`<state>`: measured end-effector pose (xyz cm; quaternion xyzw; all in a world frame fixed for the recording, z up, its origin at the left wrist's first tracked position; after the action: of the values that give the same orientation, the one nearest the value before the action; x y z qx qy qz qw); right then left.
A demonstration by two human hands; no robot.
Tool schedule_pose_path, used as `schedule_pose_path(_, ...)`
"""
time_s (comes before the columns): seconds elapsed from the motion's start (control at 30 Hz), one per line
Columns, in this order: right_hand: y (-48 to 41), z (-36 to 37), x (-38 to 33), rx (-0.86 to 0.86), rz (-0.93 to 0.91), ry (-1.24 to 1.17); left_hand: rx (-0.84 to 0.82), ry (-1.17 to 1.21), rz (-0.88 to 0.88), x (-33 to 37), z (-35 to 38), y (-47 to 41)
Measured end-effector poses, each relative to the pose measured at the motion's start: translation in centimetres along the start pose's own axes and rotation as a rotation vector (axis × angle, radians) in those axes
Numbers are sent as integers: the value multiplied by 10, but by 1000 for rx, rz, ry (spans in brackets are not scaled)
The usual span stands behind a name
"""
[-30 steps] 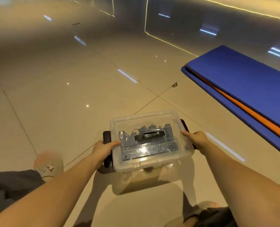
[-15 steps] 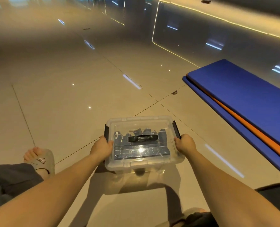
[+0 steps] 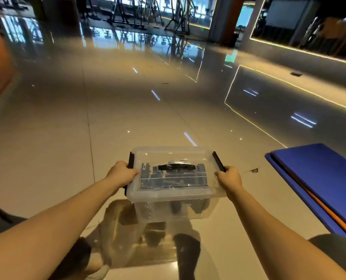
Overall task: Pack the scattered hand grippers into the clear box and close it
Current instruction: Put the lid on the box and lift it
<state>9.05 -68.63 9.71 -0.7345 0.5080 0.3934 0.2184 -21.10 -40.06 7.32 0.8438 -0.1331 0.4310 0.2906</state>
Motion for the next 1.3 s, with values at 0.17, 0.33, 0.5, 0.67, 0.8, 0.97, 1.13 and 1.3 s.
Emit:
schedule_pose_path(0.17, -27, 60, -121, -59, -126, -93, 121, -97, 3, 38, -125, -25)
schedule_pose_path(0.33, -40, 132, -203, -135, -215, -226, 215, -93, -71, 35, -220, -44)
schedule_pose_path(0.5, -65, 231, -262, -268, -287, -238, 187, -94, -236, -22, -276, -65)
schedule_pose_path(0.67, -67, 353, -314, -482, -370, -160, 181, -67, -400, -89, -320, -84)
schedule_pose_path(0.8, -53, 453, -351, -682, -431, -101, 330, 41, -493, -150, -364, -95)
schedule_pose_path(0.97, -31, 576, -378, -891, -480, -23, 508, 196, -578, -229, -386, -98)
schedule_pose_path(1.13, -8, 694, -398, -1032, -516, 11, 636, 365, -631, -284, -399, -96)
schedule_pose_path(1.3, 26, 796, -428, -1150, -631, 60, 805, 437, -691, -321, -404, -89)
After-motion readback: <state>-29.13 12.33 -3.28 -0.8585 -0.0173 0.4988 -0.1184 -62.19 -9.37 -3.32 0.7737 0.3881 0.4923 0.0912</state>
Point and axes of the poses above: each hand's wrist, its own y-axis away from the middle knuckle, its own z-axis out of the palm, x = y × z, the point moved 10 cm from there along -y, towards the middle knuckle, and after that the axes turned 4 degrees about -z, right-handed, at the moved point
